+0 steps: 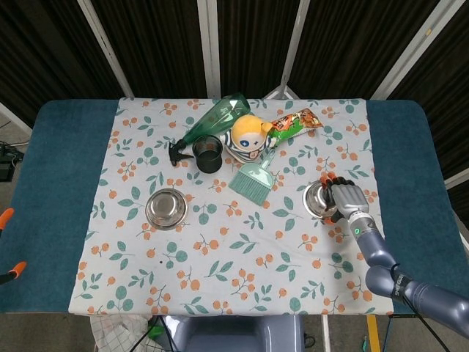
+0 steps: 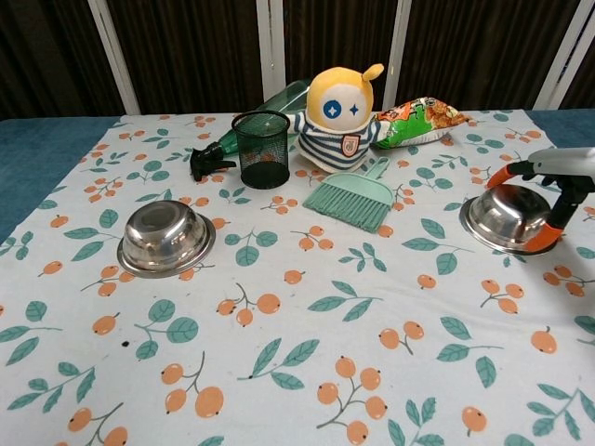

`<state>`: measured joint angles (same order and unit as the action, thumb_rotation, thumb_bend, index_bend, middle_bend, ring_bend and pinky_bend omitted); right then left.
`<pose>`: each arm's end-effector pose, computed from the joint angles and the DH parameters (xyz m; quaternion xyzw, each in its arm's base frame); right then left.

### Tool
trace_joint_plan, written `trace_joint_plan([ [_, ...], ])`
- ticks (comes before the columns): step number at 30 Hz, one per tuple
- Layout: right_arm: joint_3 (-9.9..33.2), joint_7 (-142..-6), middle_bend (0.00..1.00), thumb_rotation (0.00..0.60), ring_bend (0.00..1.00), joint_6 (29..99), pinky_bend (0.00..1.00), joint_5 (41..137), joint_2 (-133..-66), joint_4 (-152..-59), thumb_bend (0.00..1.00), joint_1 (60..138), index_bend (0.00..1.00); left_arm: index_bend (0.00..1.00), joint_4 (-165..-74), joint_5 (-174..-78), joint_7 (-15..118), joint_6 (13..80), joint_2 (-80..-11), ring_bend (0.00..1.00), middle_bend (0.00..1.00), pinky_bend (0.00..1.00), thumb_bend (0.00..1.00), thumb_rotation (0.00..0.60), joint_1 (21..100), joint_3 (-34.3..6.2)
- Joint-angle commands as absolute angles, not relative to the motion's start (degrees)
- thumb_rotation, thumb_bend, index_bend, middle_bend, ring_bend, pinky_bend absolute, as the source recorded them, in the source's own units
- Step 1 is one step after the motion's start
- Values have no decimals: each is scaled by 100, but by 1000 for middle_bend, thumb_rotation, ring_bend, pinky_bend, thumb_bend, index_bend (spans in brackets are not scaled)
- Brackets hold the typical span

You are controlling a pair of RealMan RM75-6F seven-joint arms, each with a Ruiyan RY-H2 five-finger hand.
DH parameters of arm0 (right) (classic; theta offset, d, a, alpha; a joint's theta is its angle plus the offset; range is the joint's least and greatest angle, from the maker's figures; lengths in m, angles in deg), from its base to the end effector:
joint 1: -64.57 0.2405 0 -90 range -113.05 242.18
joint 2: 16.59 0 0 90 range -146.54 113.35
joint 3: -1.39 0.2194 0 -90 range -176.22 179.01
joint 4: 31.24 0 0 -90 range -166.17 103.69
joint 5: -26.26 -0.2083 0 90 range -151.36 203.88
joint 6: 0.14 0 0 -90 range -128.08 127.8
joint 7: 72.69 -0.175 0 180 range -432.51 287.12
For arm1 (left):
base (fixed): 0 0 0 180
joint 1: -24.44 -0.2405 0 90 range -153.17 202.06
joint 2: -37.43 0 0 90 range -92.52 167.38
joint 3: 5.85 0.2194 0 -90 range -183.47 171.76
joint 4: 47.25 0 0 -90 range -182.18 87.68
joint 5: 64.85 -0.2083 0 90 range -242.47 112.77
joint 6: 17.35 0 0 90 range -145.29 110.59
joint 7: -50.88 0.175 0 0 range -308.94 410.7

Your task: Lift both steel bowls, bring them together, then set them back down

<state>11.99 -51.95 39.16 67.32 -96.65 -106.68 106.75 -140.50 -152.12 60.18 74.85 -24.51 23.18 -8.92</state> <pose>-0.2332 -0.3852 0.0187 0.6759 -0.5032 0.2204 0.4913 -0.2852 0.1790 0.1727 -0.5881 -0.3212 -0.3401 0.6598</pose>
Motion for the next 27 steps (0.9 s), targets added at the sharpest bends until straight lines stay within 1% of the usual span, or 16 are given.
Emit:
trace_joint_plan([
  [1, 1152, -5218, 0, 600, 96, 3861, 143, 6722, -9771, -10509, 60, 10740, 147, 135, -14041, -15195, 6036, 7493, -2465, 0, 0, 6, 161, 600, 2318, -901],
  [10, 1099, -5290, 4, 600, 195, 3885, 183, 6695, -9919, -10317, 60, 10827, 147, 135, -14026, -15137, 6053, 7486, -2514, 0, 0, 7, 162, 600, 2336, -927],
  [14, 1063, -5280, 48, 600, 251, 3926, 213, 6717, -9943, -10315, 59, 10852, 162, 135, -14038, -15142, 6028, 7492, -2529, 0, 0, 9, 162, 600, 2340, -925],
  [18, 1077, -5350, 113, 600, 322, 4016, 250, 6762, -9999, -10310, 60, 10847, 189, 135, -14040, -15109, 5965, 7557, -2552, 0, 0, 9, 162, 600, 2324, -962],
  [23, 1056, -5393, 162, 600, 332, 4077, 281, 6828, -10026, -10324, 60, 10836, 219, 136, -14055, -15022, 5953, 7565, -2542, 0, 0, 9, 161, 600, 2308, -991],
  [27, 1039, -5414, 214, 600, 358, 4143, 326, 6855, -10050, -10325, 62, 10823, 268, 138, -14066, -15026, 5932, 7545, -2536, 0, 0, 10, 162, 600, 2315, -981],
])
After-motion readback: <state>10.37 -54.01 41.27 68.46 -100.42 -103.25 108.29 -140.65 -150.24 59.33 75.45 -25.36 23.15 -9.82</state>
